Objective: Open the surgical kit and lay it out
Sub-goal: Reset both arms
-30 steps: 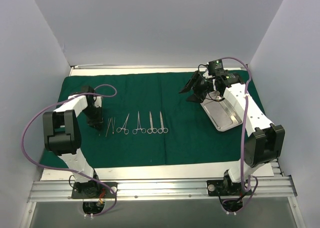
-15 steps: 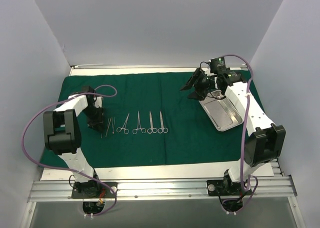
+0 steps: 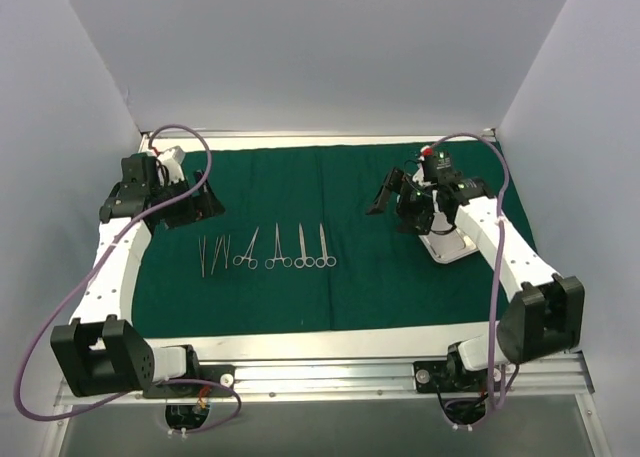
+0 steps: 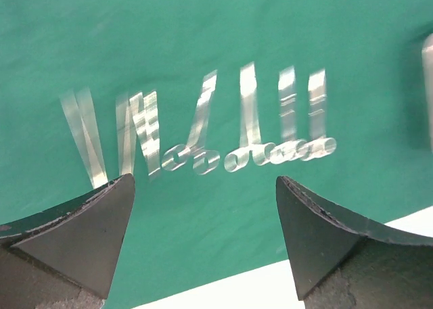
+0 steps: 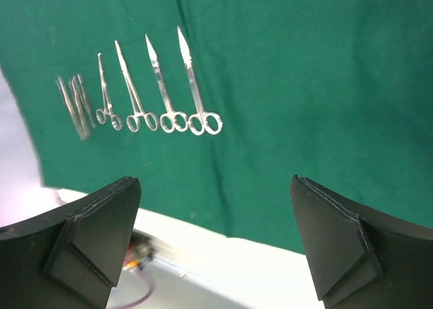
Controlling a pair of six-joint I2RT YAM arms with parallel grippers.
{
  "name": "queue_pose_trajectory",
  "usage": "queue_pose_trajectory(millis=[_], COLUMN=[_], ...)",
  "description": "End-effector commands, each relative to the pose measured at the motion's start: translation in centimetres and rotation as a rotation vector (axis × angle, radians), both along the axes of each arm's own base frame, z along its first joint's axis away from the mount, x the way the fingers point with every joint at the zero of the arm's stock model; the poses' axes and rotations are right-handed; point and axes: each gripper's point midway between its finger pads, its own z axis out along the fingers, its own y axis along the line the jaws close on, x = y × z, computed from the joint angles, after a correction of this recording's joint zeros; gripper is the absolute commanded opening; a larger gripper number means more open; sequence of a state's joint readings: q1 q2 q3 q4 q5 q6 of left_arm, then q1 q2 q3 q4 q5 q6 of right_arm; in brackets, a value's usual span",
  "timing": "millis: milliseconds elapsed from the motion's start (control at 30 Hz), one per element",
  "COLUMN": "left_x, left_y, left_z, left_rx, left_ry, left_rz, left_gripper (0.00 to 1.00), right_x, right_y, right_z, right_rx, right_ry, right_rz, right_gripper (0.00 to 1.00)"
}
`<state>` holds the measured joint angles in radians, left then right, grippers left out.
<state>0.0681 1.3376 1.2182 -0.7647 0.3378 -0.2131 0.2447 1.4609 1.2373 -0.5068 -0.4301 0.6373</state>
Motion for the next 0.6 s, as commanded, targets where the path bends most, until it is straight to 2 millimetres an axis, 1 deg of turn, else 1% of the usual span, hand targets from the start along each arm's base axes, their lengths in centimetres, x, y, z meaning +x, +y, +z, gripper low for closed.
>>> queue_pose_trajectory(millis=[0, 33, 67, 100, 133, 167, 200, 233, 267, 300, 333, 367, 400, 433, 467, 500, 533, 567], left_x=[2.3, 1.8, 1.7, 2.7, 1.9, 1.9, 2.6, 2.5, 1.4, 1.5, 1.3, 0.7, 0.4, -0.5, -1.1, -2.1, -3.0, -3.8], left_y=[-3.2, -4.3, -4.9, -5.4, -6.5, -7.1, -7.8, -8.3, -9.2, -9.8, -10.1, -10.4, -10.7, -11.9, -12.2, -12.4, -13.0, -13.3], left_z=[3.7, 2.7, 3.5, 4.8, 3.4, 3.5, 5.3, 4.6, 2.9, 3.8, 3.0, 2.0, 2.9, 3.1, 3.5, 3.9, 4.3, 4.9], left_rx=[-0.220, -0.281, -0.349, -0.383, -0.447, -0.490, -0.564, -0.607, -0.677, -0.695, -0.717, -0.735, -0.769, -0.798, -0.843, -0.856, -0.877, -0.921], left_ry=[-0.199, -0.202, -0.227, -0.329, -0.314, -0.341, -0.429, -0.425, -0.364, -0.437, -0.421, -0.401, -0.441, -0.453, -0.456, -0.520, -0.537, -0.535], left_rz=[-0.018, -0.041, -0.022, -0.050, -0.081, -0.095, -0.109, -0.117, -0.126, -0.177, -0.189, -0.196, -0.225, -0.267, -0.272, -0.306, -0.333, -0.343], left_gripper=[0.94, 0.94, 0.94, 0.94, 0.94, 0.94, 0.94, 0.94, 0.94, 0.94, 0.94, 0.94, 0.94, 0.94, 0.94, 0.94, 0.94, 0.94], right_x=[0.8, 0.2, -0.2, -0.8, -1.7, -2.1, -2.7, -3.3, -3.8, -4.5, -5.0, -5.5, -5.5, -6.5, -6.9, -7.4, -8.3, -8.9], right_y=[-0.7, 0.1, 0.5, 0.6, 1.7, 2.0, 1.8, 2.7, 3.0, 3.1, 3.4, 3.8, 4.4, 4.4, 4.5, 5.3, 5.1, 5.3], right_z=[3.6, 3.8, 4.2, 4.3, 4.0, 3.7, 2.3, 1.8, 1.1, -0.4, -0.9, -1.3, 0.5, -1.4, -1.4, 0.9, -0.8, 1.0], right_rx=[-0.049, -0.037, -0.019, 0.007, 0.019, 0.031, 0.039, 0.089, 0.120, 0.158, 0.210, 0.249, 0.324, 0.349, 0.380, 0.463, 0.467, 0.523], right_ry=[-0.292, -0.330, -0.369, -0.424, -0.443, -0.465, -0.487, -0.484, -0.490, -0.509, -0.493, -0.498, -0.578, -0.546, -0.566, -0.667, -0.662, -0.738], right_rz=[0.003, 0.024, 0.026, 0.011, 0.027, 0.016, -0.014, -0.025, -0.031, -0.042, -0.070, -0.067, -0.064, -0.066, -0.063, -0.033, -0.032, -0.019], right_gripper=[1.00, 1.00, 1.00, 1.00, 1.00, 1.00, 1.00, 1.00, 1.00, 1.00, 1.00, 1.00, 1.00, 1.00, 1.00, 1.00, 1.00, 1.00])
